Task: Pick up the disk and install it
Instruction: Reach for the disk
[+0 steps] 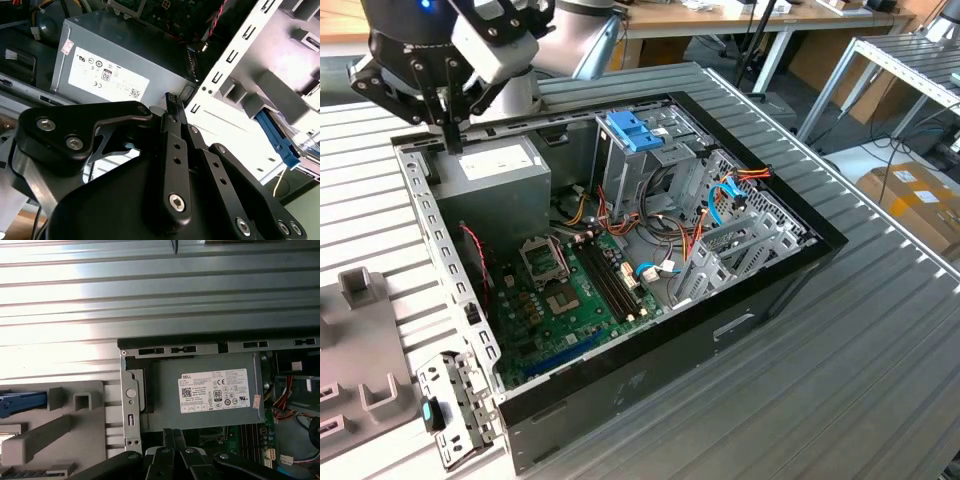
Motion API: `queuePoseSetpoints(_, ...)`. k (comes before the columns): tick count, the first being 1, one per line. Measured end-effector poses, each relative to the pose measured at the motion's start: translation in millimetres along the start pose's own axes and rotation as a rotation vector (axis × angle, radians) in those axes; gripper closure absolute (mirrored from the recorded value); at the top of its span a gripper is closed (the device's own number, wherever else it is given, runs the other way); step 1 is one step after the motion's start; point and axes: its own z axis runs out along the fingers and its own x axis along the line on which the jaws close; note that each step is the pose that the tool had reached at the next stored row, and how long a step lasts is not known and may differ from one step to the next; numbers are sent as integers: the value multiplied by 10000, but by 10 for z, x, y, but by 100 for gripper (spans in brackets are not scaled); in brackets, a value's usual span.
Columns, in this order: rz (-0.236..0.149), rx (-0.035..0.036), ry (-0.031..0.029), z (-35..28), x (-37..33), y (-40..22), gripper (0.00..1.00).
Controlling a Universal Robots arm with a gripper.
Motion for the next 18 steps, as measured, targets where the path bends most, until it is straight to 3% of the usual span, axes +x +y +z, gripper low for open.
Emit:
queuePoseSetpoints(3,-1,-1,-1,-1,111,-2,89)
queuePoseSetpoints(7,0,0,0,-2,175,-2,89)
queuePoseSetpoints(18,-1,1,9,-2,186,-3,89)
